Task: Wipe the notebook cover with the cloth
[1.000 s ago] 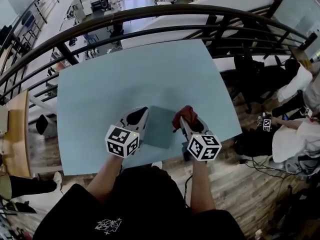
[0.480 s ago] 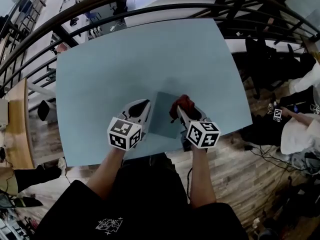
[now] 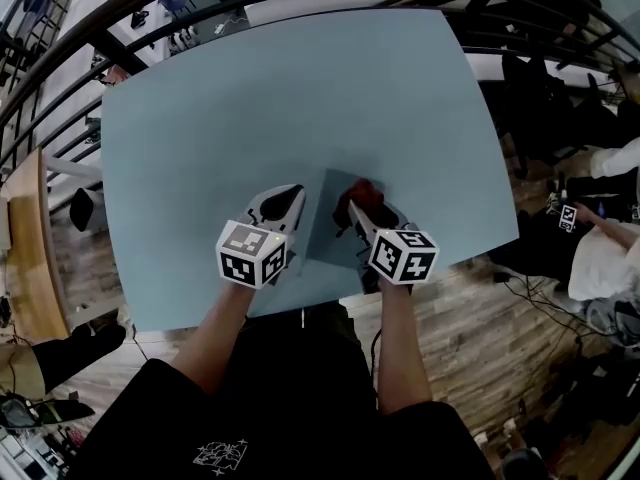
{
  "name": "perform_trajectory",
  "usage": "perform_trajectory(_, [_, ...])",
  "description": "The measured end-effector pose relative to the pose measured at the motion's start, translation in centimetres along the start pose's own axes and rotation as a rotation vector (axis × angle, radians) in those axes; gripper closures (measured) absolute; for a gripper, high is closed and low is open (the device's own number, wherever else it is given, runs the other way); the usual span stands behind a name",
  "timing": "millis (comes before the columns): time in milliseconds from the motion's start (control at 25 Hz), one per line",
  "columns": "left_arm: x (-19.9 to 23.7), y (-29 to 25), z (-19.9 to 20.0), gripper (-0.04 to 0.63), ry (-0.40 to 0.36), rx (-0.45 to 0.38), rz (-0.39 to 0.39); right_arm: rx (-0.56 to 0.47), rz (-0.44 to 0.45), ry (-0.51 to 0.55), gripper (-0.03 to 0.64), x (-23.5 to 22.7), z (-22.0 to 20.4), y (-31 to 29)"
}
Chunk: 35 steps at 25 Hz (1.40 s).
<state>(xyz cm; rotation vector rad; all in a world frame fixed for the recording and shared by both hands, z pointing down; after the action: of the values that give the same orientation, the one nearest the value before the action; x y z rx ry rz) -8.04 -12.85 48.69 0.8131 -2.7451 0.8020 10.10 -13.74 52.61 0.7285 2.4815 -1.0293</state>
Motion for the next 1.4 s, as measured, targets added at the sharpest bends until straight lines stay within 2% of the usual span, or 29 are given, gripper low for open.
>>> perform_trajectory(440, [3.4, -3.9, -1.6, 0.588, 0.064, 0.056, -0.008, 0.066, 0.038, -0.031, 0.442, 0.5, -0.3, -7.3])
perform_trajectory(840, [5.6, -6.1, -4.4, 0.588, 0.127, 0.141, 0.038, 0.150, 0.036, -0.111, 0.442, -0.1, -1.9, -11.1])
perform_trajectory(1160, [4.7, -7.2, -4.4, 0.588, 0.125, 0.155, 0.027, 0.222, -0.020, -0.182, 0.442, -2.6, -2.3, -10.9])
perform_trajectory(1400, [2.6, -8.6, -4.5, 0.588, 0.107, 0.163, 0.023, 0.214, -0.051, -0.191, 0.442, -5.8, -2.1, -7.7])
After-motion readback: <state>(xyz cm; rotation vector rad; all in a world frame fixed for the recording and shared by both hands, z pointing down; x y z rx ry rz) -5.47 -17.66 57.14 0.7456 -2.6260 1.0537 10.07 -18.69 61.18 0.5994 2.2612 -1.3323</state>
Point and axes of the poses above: the fingertips, and each gripper's own axes: y backward along the fingers, x to its left, z out of its top, the point moved 6 cm from there along y, backward along the fingers, and after that the axes turned 1 degree about -y, right-handed, at the moved point
